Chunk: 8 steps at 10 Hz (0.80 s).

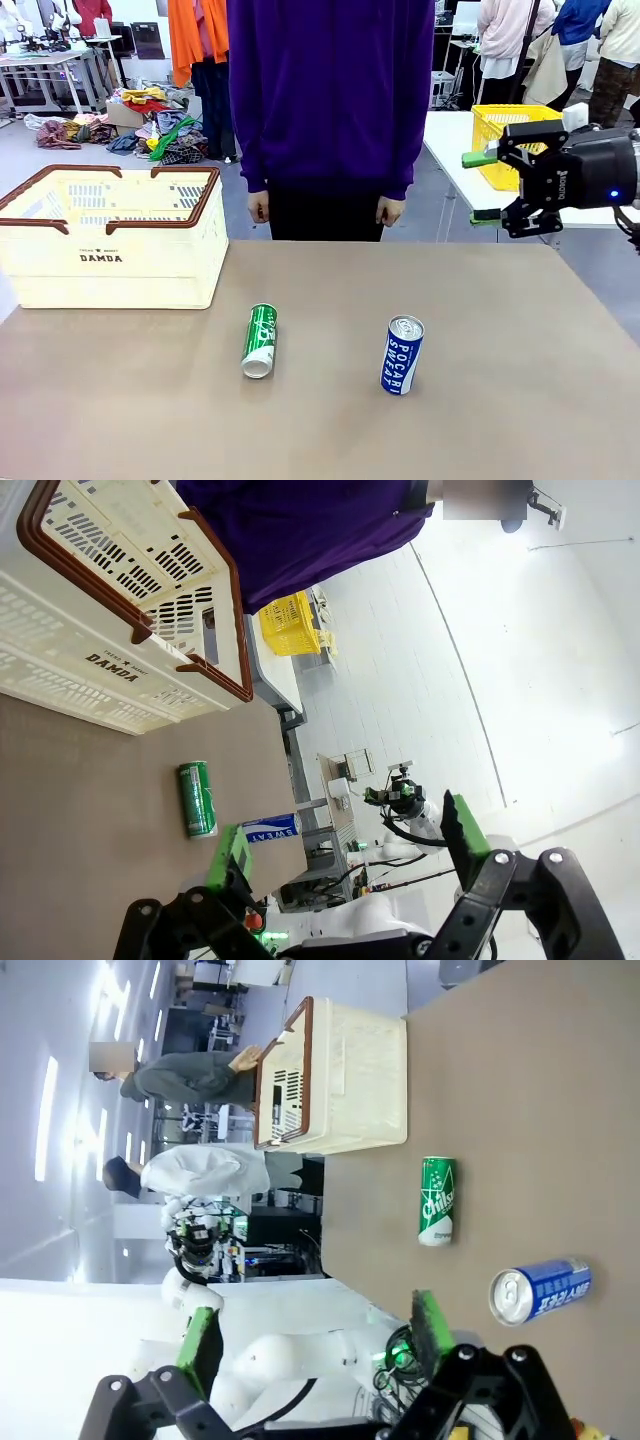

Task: Place the drinks into the Shopping basket.
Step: Pick up one drink and place it into the Shopping basket.

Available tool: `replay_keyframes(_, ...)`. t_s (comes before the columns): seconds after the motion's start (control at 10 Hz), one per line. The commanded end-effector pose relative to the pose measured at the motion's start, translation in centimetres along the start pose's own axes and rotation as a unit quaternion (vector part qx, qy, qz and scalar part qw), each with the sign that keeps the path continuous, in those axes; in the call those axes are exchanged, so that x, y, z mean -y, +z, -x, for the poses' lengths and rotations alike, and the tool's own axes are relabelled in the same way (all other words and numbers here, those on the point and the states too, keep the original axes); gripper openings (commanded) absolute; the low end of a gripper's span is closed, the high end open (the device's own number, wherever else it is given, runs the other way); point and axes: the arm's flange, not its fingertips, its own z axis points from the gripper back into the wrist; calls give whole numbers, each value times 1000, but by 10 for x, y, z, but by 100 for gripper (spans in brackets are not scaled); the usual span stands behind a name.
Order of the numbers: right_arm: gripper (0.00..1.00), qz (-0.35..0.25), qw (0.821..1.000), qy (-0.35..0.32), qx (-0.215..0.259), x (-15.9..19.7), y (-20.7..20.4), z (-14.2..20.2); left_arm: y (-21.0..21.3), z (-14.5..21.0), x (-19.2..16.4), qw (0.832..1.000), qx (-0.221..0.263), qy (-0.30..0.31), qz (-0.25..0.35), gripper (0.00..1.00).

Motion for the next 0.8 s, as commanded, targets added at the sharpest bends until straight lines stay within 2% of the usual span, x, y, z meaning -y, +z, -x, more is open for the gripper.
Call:
replay_keyframes(0.0,100,-12,1000,26,7,1,-4,2,3,2,1,1000,-8,-5,0,100)
replay_keyframes(0.2,100,5,1000,10,-1,-1,-3,1,3,2,1,1000,-8,-5,0,100)
replay_keyframes(0.3,100,5,1000,-29,5,14,60,-18,3,2,1,1000,-8,-5,0,100)
replay_keyframes(0.4,100,-14,995,-95,1,31,133,-27,3,2,1,1000,-8,-5,0,100)
replay_keyframes(0.5,100,-20,991,-135,-4,43,175,-28,3,2,1,1000,-8,-5,0,100)
replay_keyframes(0.7,100,-99,974,-194,-62,72,237,-19,3,2,1,1000,-8,-5,0,100)
